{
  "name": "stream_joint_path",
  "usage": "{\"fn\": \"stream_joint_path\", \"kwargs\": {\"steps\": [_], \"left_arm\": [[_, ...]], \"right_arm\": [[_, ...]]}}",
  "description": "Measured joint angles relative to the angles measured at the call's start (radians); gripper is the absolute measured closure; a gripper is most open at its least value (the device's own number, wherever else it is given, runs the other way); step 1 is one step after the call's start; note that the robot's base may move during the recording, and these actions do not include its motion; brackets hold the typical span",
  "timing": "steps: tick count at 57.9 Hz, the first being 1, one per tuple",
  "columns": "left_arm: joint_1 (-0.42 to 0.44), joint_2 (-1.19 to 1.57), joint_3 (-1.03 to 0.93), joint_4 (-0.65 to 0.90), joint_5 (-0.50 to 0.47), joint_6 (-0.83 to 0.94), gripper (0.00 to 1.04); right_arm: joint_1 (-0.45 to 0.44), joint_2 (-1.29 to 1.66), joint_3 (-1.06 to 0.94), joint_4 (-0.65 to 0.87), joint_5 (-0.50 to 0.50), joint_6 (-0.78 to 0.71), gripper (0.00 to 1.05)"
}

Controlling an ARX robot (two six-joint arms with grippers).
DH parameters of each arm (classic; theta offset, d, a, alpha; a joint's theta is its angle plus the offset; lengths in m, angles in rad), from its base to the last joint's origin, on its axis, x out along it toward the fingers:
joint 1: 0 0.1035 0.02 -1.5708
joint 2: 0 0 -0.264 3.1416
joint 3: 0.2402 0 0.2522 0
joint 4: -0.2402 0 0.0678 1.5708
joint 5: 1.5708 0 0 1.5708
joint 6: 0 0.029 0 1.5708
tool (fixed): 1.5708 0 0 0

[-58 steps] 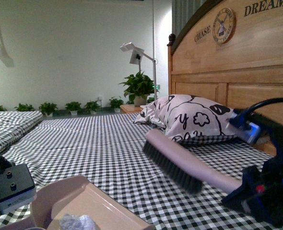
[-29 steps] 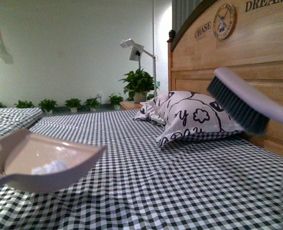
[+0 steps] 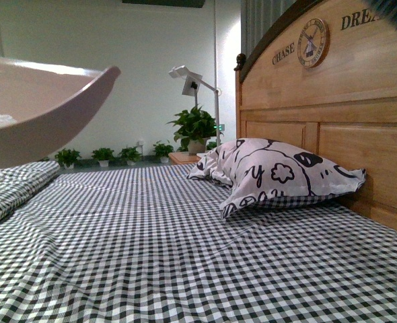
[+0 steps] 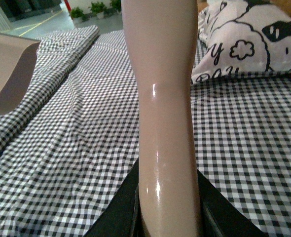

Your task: Clean up trash

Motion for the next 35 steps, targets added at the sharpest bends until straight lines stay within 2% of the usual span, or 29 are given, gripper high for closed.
{"fn": "stream_joint_path", "kwargs": {"steps": [6, 20, 35], "left_arm": [[-0.043, -0.127, -0.037, -0.046, -0.060, -0.004, 0.79], [-0.145, -0.358, -0.102, -0.134, -0.226, -0.026, 0.79], [-0.217, -0.502, -0.136, -0.198, -0.359, -0.080, 0.79]], "right_arm": [[0.020, -0.051, 0.000, -0.011, 0.056, 0.004, 0.85], [0.073, -0.157, -0.006, -0.050, 0.268, 0.003, 0.85], [0.070, -0.211, -0.007, -0.061, 0.324, 0.033, 0.85]]}}
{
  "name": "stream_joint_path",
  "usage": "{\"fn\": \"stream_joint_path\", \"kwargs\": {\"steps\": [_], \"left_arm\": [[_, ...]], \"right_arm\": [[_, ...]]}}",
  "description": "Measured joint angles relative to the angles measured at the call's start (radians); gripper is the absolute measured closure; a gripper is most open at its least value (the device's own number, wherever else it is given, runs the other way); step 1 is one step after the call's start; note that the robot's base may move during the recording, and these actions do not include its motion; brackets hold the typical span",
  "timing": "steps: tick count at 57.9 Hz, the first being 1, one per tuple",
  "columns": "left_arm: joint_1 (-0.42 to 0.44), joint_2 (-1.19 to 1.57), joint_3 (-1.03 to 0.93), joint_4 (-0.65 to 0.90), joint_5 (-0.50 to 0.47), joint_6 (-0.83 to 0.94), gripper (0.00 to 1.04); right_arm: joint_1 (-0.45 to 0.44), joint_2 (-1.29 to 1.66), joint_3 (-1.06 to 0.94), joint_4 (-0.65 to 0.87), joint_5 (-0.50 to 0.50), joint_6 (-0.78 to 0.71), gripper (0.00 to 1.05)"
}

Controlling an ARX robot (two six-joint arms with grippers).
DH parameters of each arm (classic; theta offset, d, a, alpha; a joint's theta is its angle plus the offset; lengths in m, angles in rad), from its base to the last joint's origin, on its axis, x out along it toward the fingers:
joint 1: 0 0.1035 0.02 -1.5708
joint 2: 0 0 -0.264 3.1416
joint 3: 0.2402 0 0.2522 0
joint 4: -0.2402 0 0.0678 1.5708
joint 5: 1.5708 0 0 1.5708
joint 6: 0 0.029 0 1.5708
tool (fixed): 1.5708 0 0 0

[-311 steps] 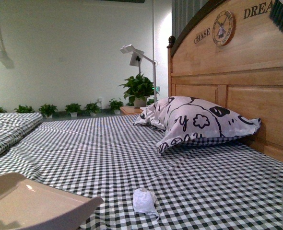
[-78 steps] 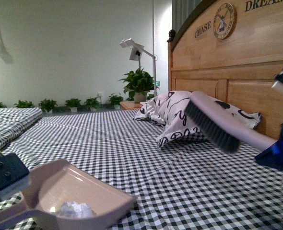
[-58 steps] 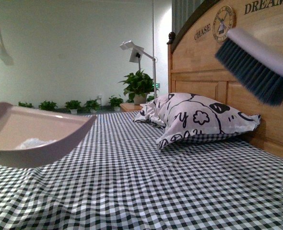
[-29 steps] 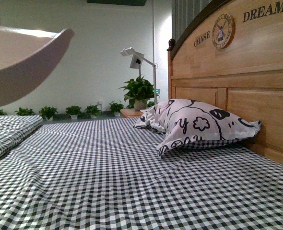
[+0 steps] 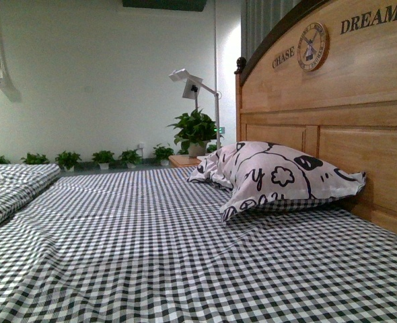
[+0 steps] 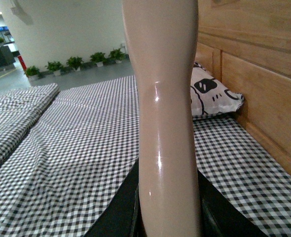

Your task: Clean up trash

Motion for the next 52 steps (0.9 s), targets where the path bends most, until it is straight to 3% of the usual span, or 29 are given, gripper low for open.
{"fn": "stream_joint_path", "kwargs": {"steps": [7, 13, 52], "left_arm": [[-0.039, -0.056, -0.017, -0.031, -0.062, -0.051, 0.79], [-0.053, -0.069, -0.021, -0.033, -0.064, -0.074, 0.79], [-0.055, -0.069, -0.022, -0.033, -0.064, -0.088, 0.79]], "right_arm": [[0.002, 0.006, 0.000, -0.001, 0.018, 0.003, 0.85], [0.017, 0.007, 0.000, -0.025, 0.094, -0.009, 0.85], [0.025, 0.007, 0.000, -0.026, 0.098, -0.016, 0.85]]}}
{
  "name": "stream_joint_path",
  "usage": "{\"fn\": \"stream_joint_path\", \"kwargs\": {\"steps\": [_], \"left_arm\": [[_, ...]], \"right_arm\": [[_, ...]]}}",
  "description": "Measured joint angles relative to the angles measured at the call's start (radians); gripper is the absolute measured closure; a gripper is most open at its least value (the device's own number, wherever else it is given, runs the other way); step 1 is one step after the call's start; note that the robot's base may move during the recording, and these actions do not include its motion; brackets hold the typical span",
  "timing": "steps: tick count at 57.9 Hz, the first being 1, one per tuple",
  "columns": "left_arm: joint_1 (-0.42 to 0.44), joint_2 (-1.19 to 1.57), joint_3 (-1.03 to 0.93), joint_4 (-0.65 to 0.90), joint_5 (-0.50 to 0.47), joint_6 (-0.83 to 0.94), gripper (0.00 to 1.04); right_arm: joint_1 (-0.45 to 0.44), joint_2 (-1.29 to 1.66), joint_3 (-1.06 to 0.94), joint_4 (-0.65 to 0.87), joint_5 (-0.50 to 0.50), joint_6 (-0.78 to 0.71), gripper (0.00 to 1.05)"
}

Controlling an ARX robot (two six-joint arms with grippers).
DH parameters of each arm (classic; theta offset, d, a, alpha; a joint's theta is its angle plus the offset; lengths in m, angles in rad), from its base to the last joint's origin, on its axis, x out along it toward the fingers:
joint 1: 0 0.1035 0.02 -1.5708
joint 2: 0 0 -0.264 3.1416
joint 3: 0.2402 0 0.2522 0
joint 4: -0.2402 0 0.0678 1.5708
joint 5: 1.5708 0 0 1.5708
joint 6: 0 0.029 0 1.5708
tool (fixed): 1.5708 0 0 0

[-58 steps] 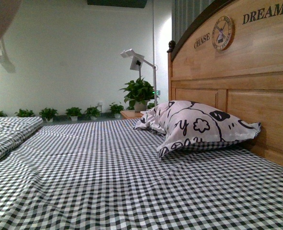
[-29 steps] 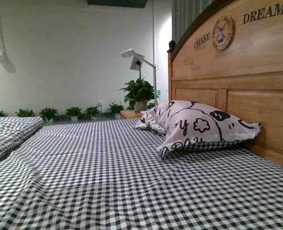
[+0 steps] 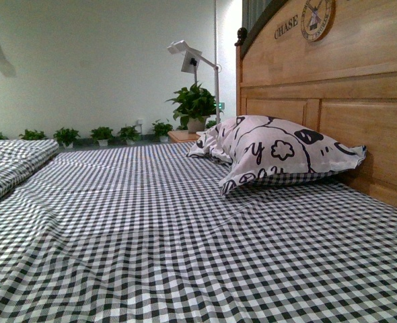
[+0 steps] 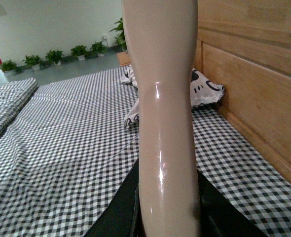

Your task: Clean up trash

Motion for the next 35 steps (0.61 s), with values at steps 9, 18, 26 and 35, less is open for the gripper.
{"fn": "stream_joint_path", "kwargs": {"steps": [9, 18, 26, 35], "left_arm": [[0.000, 0.000, 0.000, 0.000, 0.000, 0.000, 0.79], [0.000, 0.000, 0.000, 0.000, 0.000, 0.000, 0.79], [0.000, 0.000, 0.000, 0.000, 0.000, 0.000, 0.79], [0.000, 0.000, 0.000, 0.000, 0.000, 0.000, 0.79]], "right_arm": [[0.000, 0.000, 0.000, 0.000, 0.000, 0.000, 0.85], [0.000, 0.000, 0.000, 0.000, 0.000, 0.000, 0.85], [0.000, 0.000, 0.000, 0.000, 0.000, 0.000, 0.85], [0.000, 0.000, 0.000, 0.000, 0.000, 0.000, 0.85]]}}
